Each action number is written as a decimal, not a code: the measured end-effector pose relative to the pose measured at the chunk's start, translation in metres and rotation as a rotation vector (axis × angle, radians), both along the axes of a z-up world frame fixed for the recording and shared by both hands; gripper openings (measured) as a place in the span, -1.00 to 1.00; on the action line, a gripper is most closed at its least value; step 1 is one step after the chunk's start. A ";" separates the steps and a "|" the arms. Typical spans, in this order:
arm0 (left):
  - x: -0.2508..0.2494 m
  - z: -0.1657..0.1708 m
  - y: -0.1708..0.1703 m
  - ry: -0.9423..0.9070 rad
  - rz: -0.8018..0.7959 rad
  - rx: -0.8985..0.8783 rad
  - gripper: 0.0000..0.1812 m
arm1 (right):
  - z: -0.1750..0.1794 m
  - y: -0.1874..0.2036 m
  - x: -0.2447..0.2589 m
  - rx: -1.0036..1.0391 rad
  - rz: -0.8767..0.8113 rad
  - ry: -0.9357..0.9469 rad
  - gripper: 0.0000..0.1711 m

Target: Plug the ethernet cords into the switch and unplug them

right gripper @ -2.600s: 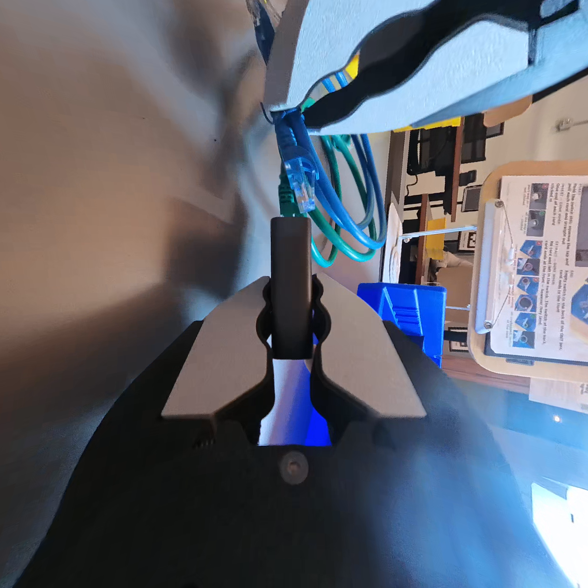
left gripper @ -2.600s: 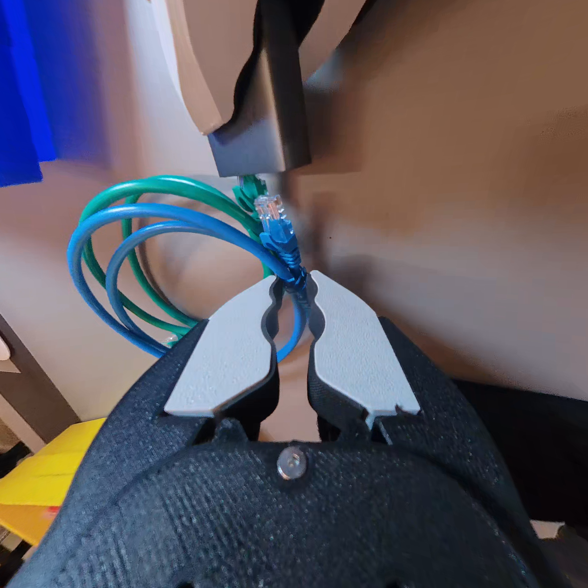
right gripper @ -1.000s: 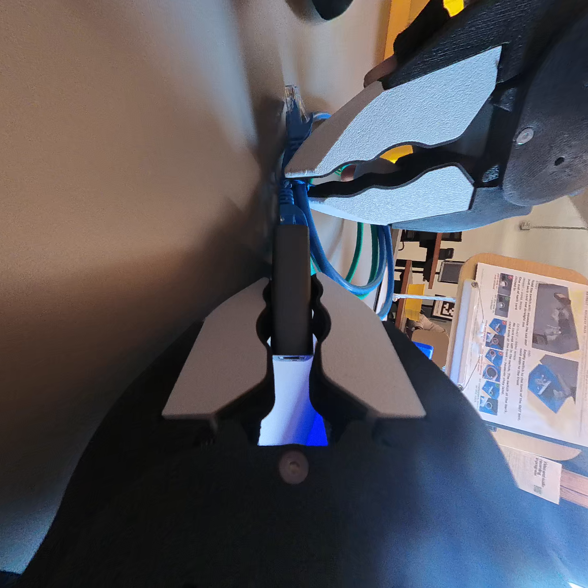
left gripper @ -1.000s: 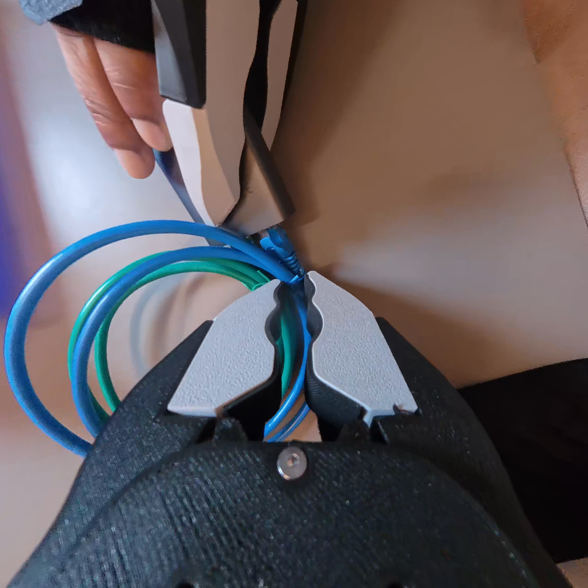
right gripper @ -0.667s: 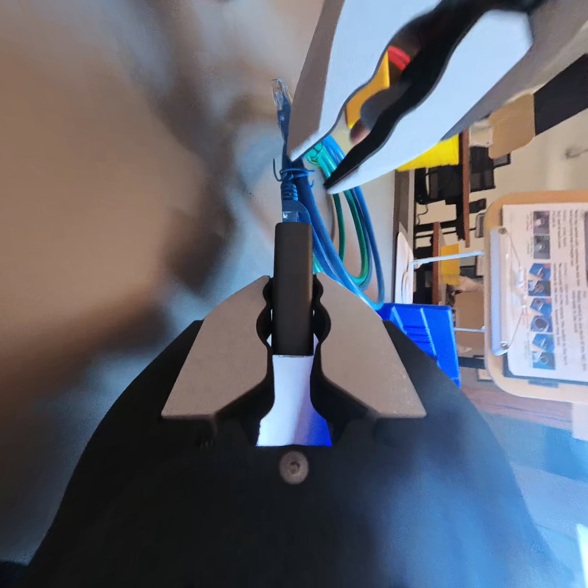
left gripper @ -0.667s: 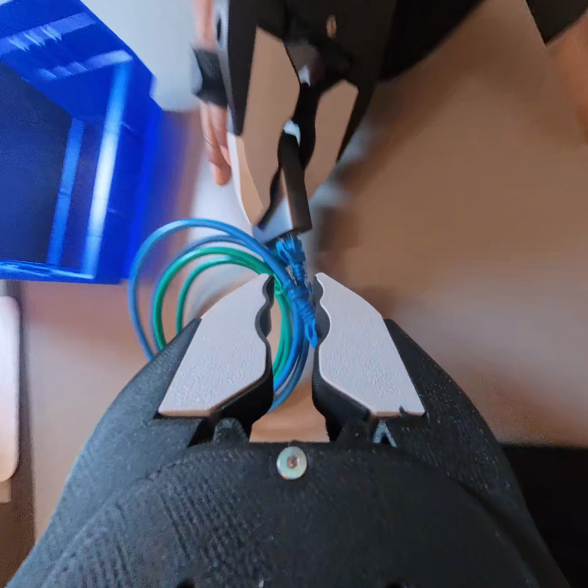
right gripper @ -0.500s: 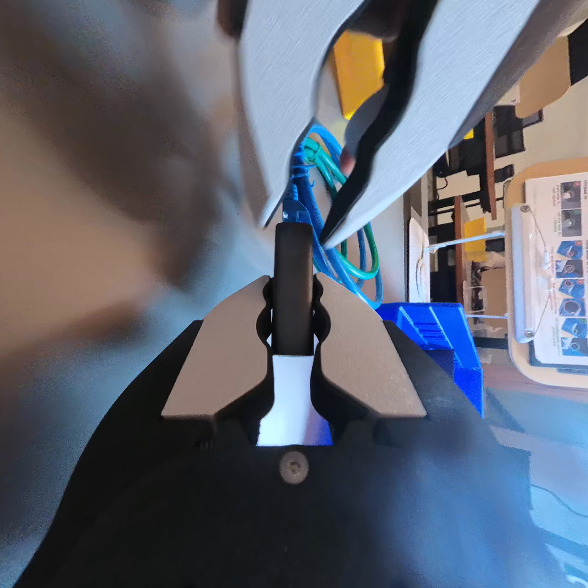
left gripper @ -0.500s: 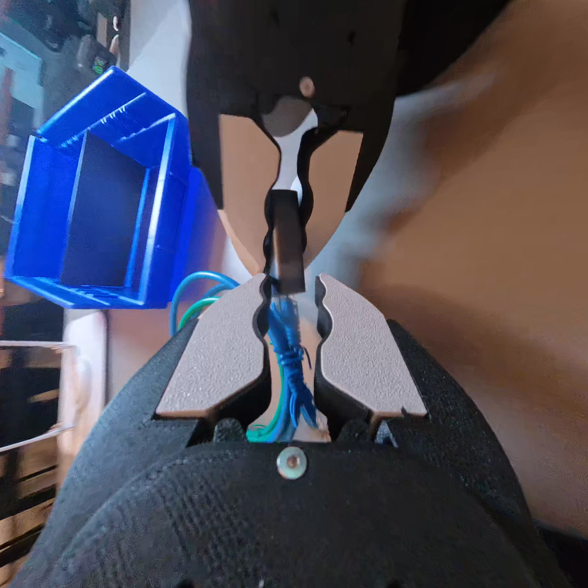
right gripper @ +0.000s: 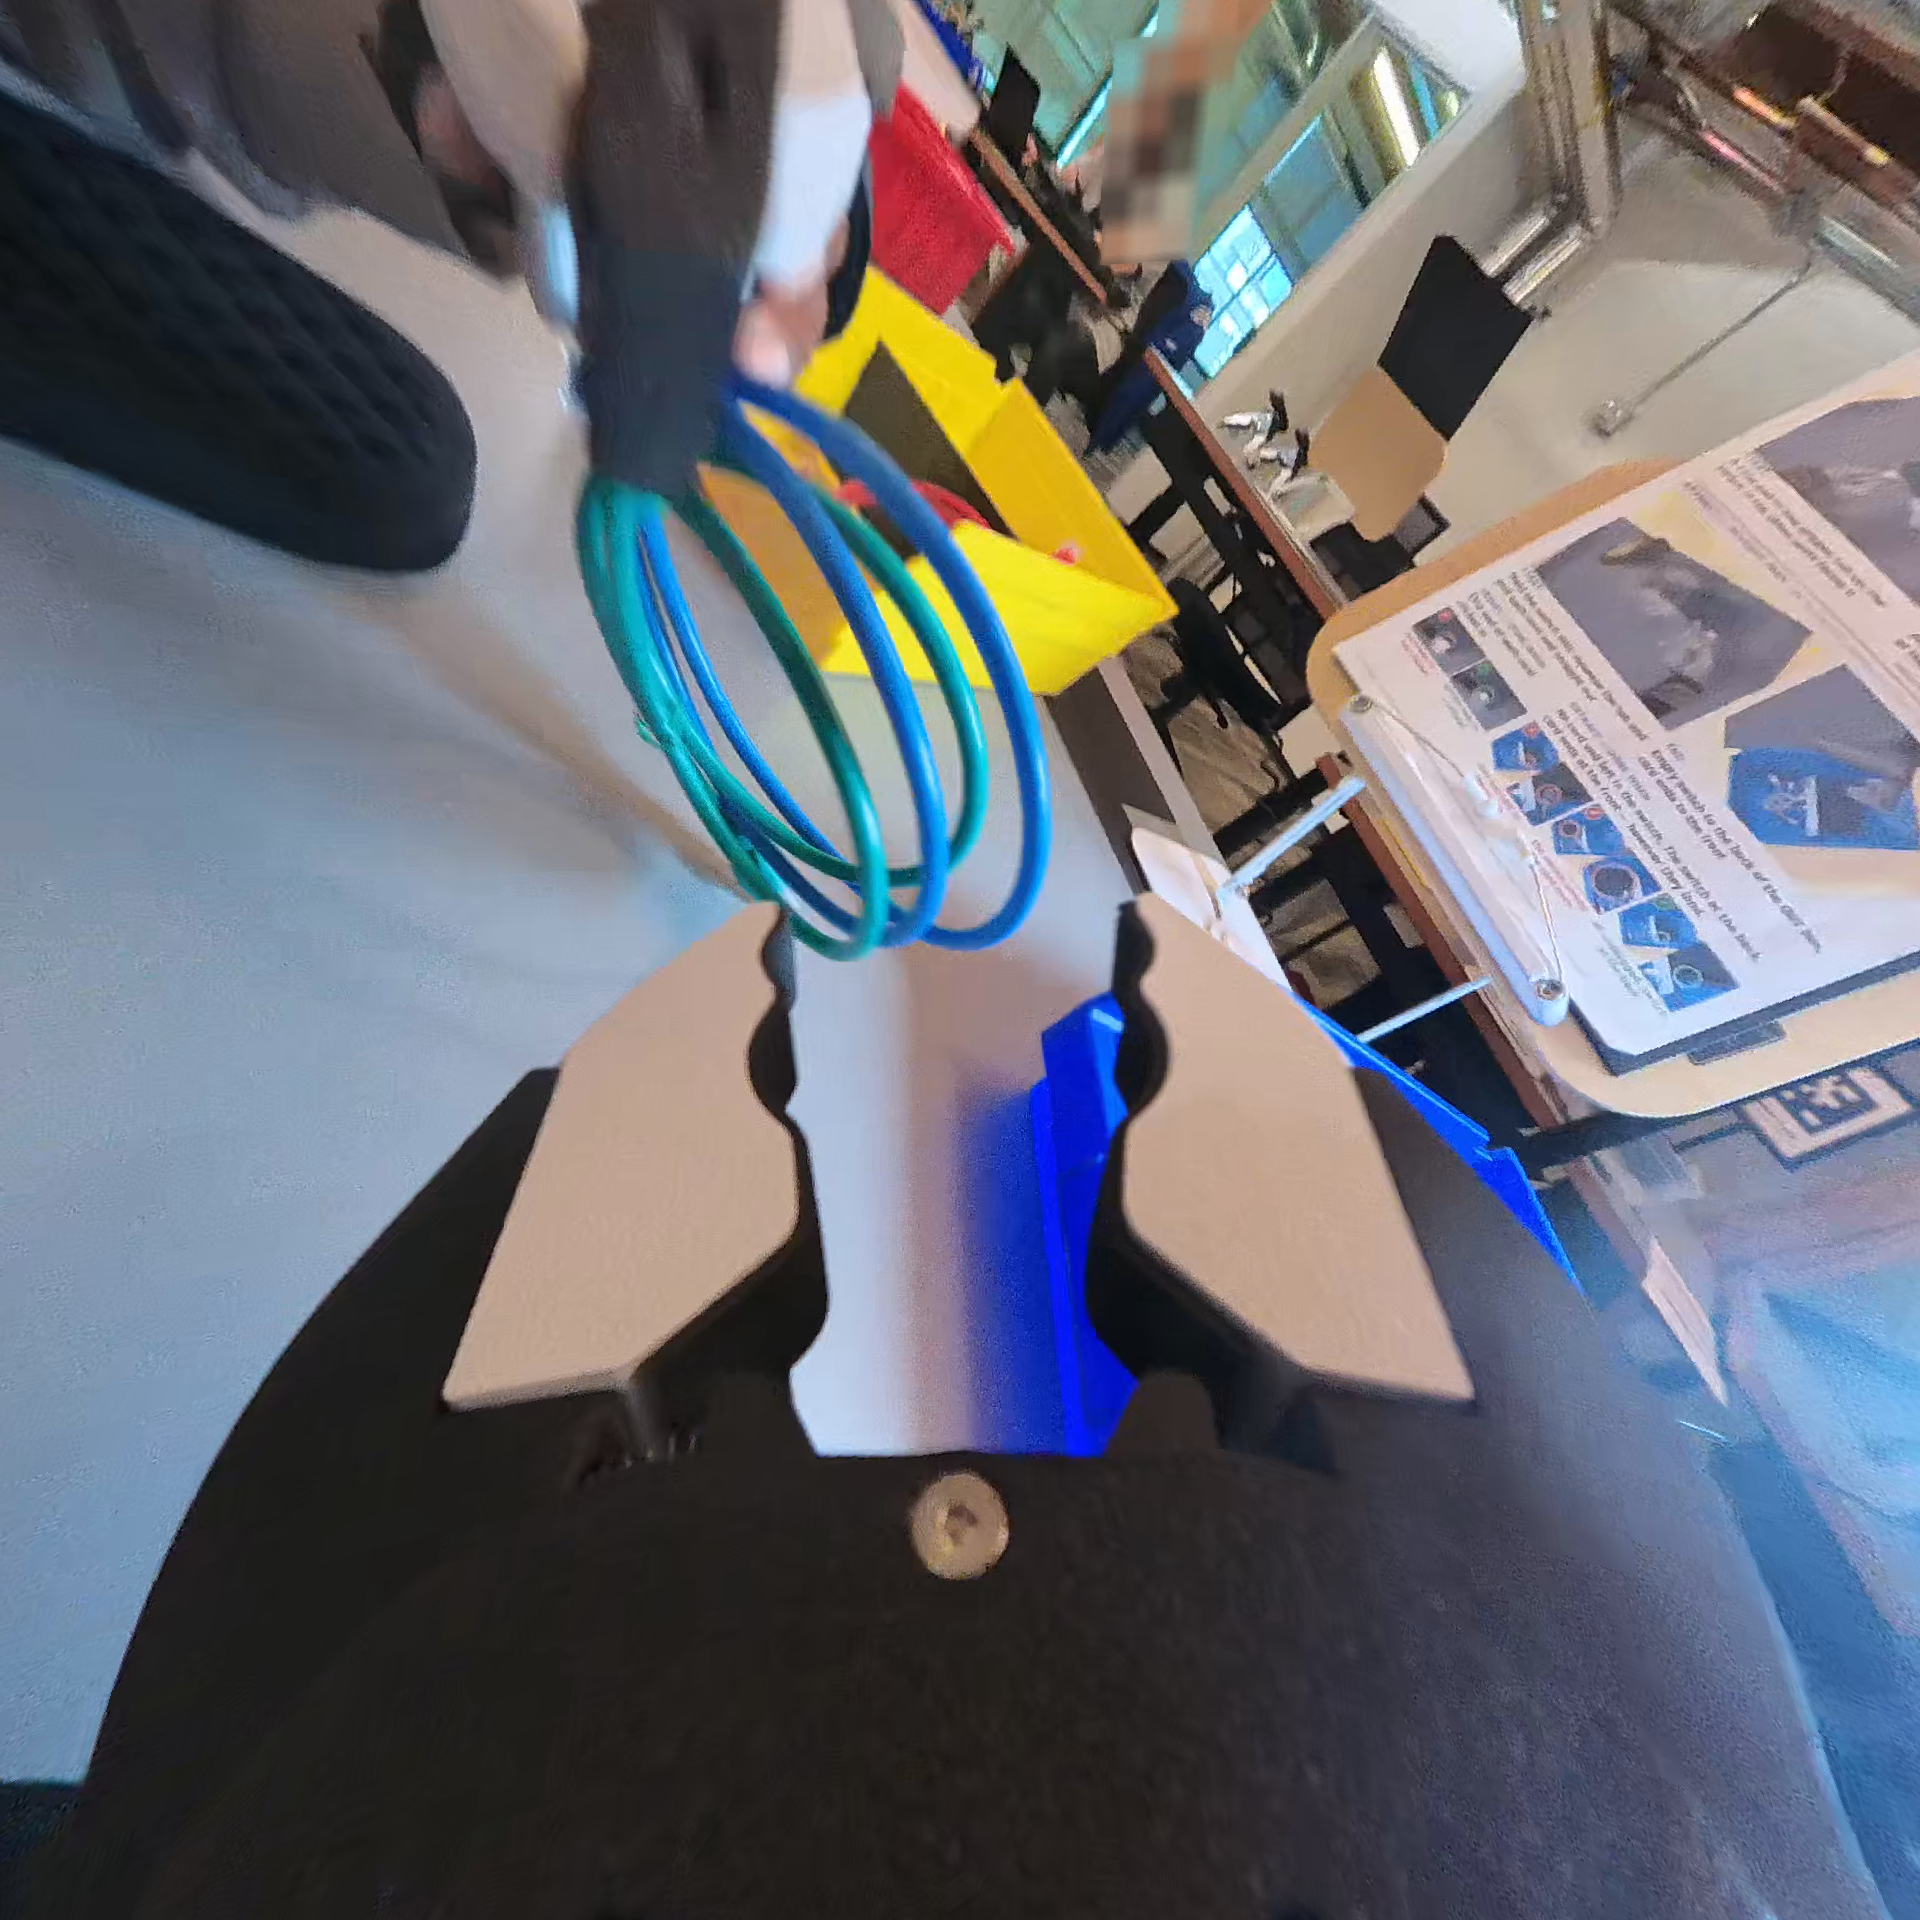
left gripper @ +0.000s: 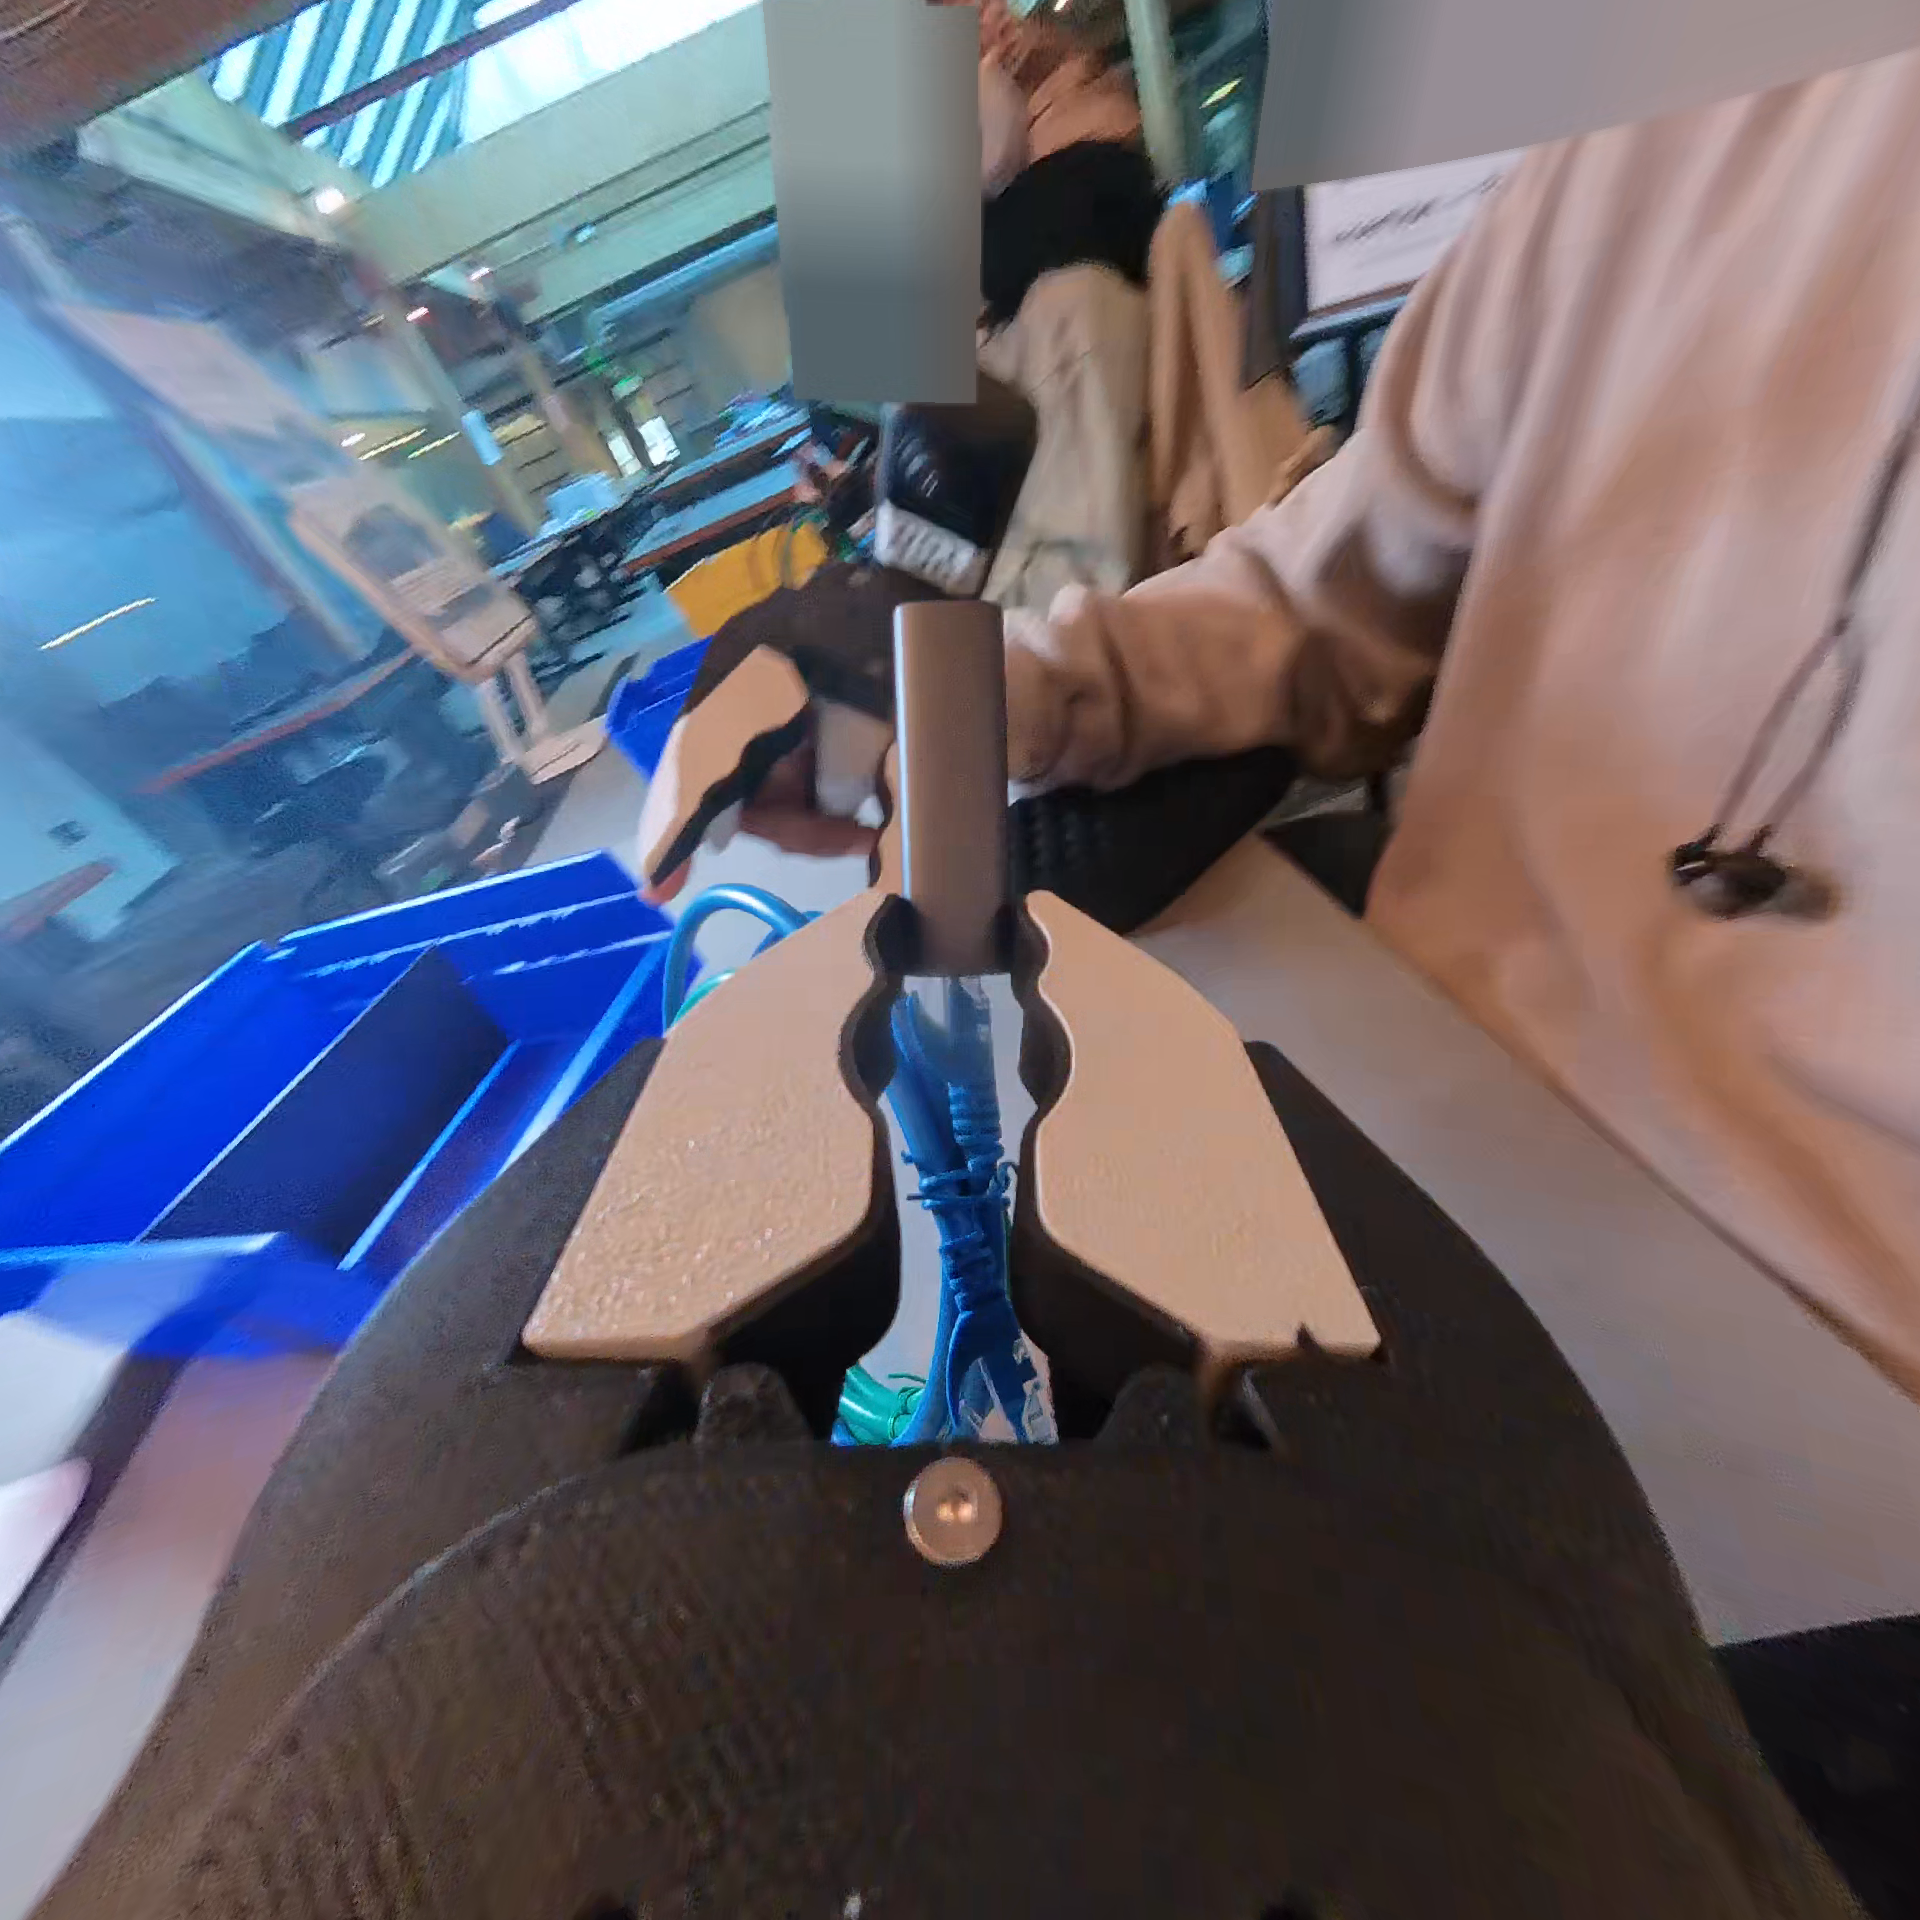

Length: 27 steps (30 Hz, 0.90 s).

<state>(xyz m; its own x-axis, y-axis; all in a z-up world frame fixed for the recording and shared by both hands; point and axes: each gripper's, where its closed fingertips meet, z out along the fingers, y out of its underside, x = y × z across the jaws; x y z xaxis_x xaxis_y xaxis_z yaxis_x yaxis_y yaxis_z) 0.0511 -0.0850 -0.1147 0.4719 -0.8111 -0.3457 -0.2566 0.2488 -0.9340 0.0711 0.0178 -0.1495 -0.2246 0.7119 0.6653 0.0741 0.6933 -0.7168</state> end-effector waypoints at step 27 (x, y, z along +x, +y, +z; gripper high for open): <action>-0.039 -0.062 0.036 0.575 0.374 0.058 -0.70 | -0.005 0.030 -0.031 0.335 -0.179 -0.486 -0.92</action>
